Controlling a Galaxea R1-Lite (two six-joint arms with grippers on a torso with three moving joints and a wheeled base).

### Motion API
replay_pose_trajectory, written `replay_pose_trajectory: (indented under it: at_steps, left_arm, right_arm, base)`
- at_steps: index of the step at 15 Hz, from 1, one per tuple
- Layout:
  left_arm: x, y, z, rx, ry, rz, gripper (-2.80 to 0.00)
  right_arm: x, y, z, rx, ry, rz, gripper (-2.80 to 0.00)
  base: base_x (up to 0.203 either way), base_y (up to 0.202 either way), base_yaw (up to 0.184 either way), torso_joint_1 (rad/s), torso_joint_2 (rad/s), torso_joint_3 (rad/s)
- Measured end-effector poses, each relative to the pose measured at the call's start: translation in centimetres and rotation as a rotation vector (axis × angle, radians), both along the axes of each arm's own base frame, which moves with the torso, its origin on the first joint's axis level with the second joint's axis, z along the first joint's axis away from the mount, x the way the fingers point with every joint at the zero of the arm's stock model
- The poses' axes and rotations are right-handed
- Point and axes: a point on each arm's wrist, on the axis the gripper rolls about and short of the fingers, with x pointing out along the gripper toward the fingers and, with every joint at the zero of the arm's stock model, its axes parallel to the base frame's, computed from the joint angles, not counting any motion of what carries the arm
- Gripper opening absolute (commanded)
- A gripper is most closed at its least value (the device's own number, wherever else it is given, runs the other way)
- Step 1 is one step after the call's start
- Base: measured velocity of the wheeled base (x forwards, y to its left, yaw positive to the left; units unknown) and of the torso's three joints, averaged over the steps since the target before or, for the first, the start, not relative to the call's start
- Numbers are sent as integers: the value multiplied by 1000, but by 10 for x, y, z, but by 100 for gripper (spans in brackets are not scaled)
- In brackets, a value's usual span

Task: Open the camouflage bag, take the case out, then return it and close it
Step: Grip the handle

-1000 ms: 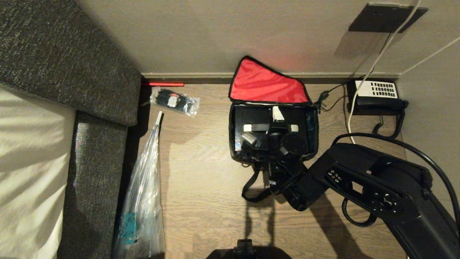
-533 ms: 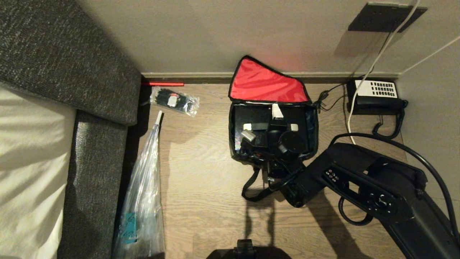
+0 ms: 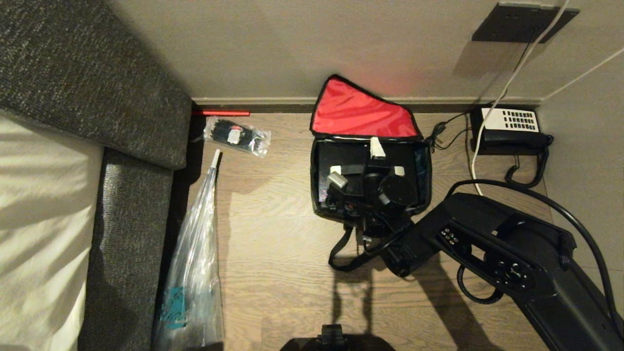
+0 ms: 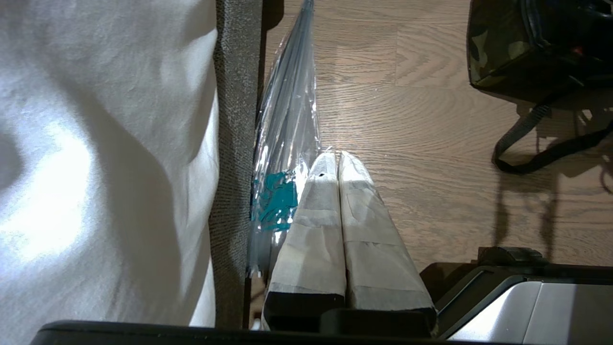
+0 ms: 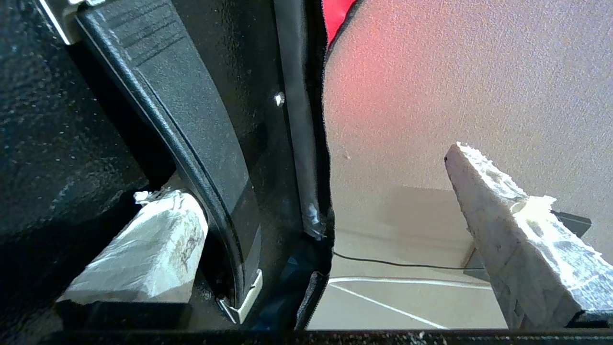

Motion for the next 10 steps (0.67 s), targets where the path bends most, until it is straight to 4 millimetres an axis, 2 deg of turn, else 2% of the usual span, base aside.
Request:
replay_pose_trajectory:
  at_steps: [7,8,10]
  left_arm:
    - [0,0,0,0,0,0,-280]
    - [0,0,0,0,0,0,-280]
    - [0,0,0,0,0,0,-280]
  right_arm:
    - [6,-2,-3,10,-10,-7,0]
    - [5,-2,-4,11,-6,-6,-280]
    - [5,-2,-6,9,2,-3,-280]
  base:
    - [0,0,0,0,0,0]
    - [0,0,0,0,0,0]
    - [0,0,0,0,0,0]
